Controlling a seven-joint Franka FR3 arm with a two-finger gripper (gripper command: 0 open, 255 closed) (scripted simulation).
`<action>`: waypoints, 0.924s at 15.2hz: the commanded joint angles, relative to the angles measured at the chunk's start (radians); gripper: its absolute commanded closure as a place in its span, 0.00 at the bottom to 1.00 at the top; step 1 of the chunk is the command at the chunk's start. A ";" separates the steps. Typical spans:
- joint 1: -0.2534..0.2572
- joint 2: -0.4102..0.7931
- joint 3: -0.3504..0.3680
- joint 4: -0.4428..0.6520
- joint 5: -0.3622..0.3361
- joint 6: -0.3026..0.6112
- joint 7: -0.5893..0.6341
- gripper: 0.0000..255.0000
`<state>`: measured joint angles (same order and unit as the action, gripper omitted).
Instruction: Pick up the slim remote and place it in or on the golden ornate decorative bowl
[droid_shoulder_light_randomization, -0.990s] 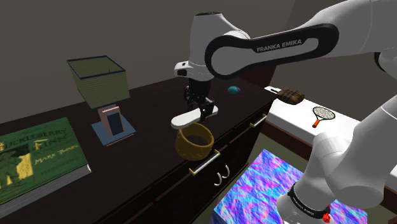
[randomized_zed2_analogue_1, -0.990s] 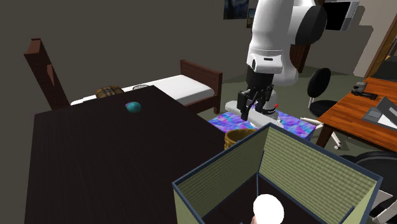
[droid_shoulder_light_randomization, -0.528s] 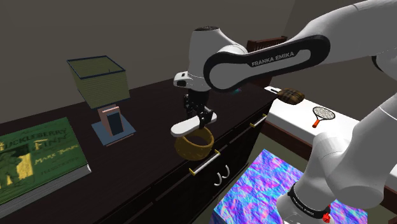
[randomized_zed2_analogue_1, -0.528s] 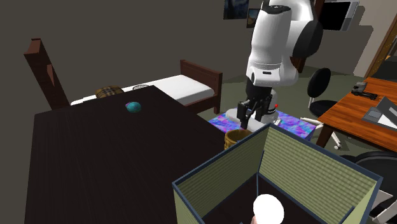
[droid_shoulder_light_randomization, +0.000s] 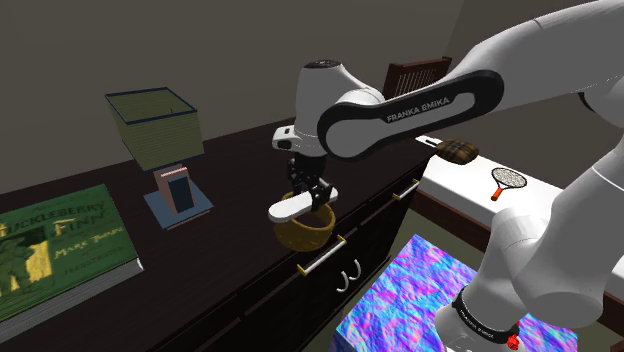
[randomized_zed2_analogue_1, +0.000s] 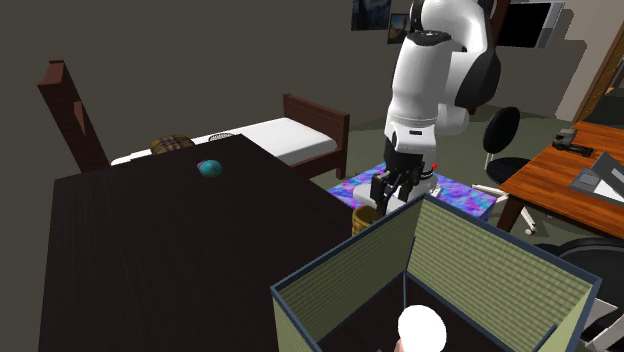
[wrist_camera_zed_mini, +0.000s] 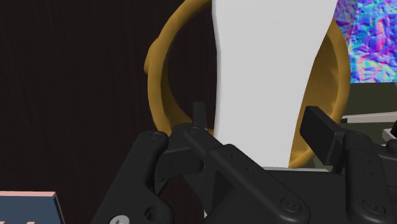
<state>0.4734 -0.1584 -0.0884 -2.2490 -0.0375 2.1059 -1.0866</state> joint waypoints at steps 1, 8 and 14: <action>0.000 0.002 0.000 -0.002 0.000 0.002 0.000 1.00; 0.001 0.002 0.000 -0.002 0.000 0.002 0.000 0.00; 0.002 -0.031 0.003 0.067 -0.001 -0.100 0.001 0.00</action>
<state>0.4759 -0.1719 -0.0853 -2.1970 -0.0368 2.0396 -1.0846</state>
